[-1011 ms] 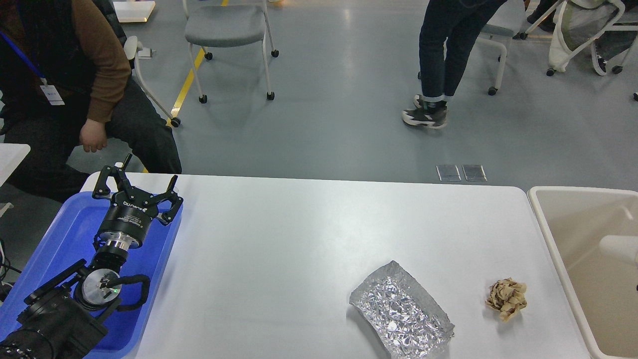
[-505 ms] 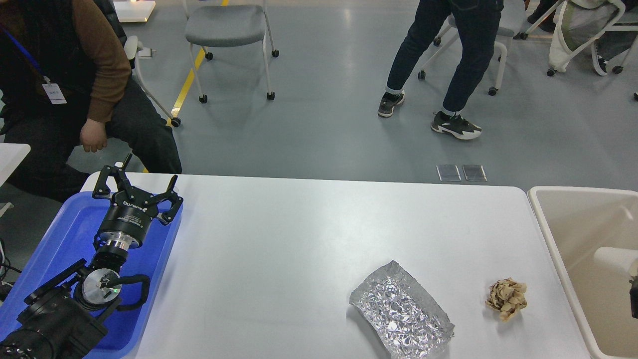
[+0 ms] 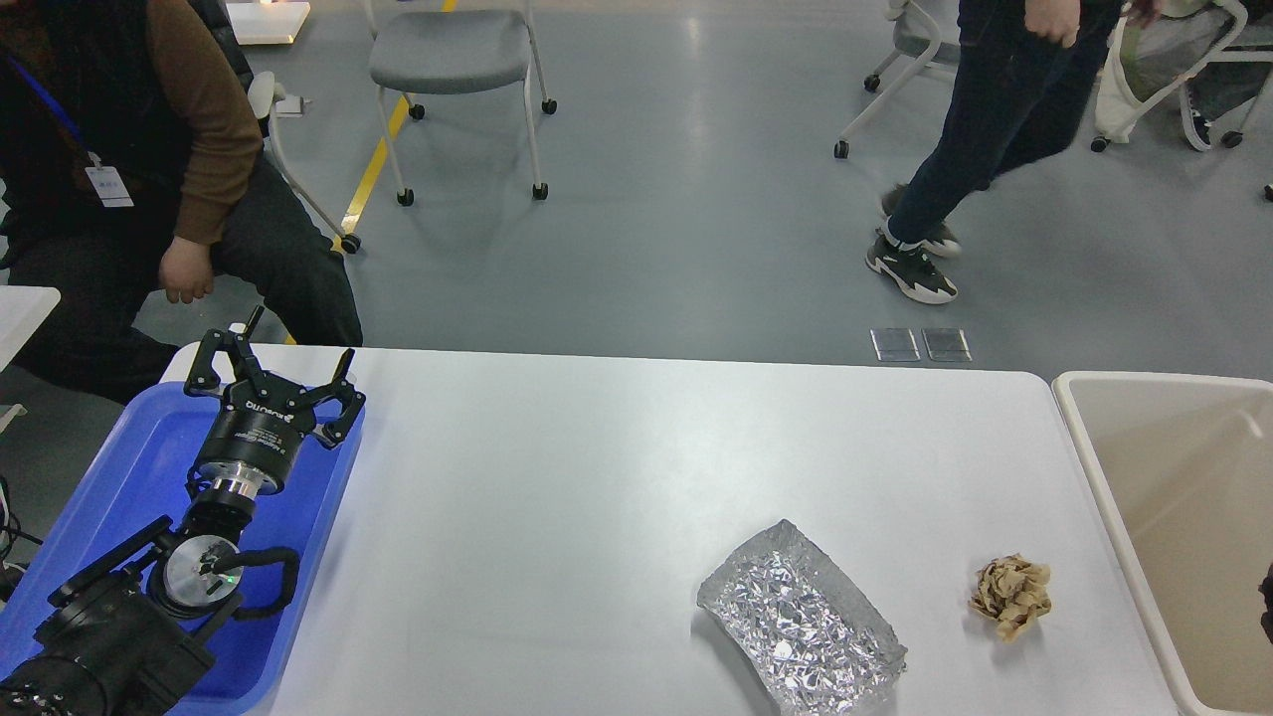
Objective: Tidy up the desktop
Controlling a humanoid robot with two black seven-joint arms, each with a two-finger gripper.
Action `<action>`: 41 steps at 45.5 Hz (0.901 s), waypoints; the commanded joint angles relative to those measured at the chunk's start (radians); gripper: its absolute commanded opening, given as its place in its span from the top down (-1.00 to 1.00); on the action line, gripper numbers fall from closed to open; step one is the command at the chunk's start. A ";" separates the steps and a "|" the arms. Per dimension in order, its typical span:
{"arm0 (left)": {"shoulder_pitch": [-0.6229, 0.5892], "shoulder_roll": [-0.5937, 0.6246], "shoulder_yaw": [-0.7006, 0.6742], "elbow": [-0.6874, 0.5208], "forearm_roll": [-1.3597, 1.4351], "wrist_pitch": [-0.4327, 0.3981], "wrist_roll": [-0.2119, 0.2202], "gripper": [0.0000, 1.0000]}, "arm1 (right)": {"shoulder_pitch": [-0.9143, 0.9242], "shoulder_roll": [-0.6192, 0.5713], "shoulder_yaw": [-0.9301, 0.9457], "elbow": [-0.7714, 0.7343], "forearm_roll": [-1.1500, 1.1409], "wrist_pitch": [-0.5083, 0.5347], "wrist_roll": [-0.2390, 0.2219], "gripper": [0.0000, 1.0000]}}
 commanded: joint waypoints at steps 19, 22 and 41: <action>-0.003 -0.002 0.004 0.000 -0.002 0.005 0.000 -1.00 | 0.307 -0.032 0.134 0.081 0.106 0.075 0.000 -1.00; -0.003 -0.002 0.005 0.002 -0.002 0.005 0.000 -1.00 | 0.318 -0.064 0.157 0.155 0.138 0.122 0.000 -1.00; -0.003 -0.002 0.005 0.000 -0.002 0.006 0.000 -1.00 | 0.305 -0.107 0.334 0.724 0.170 0.245 -0.001 -1.00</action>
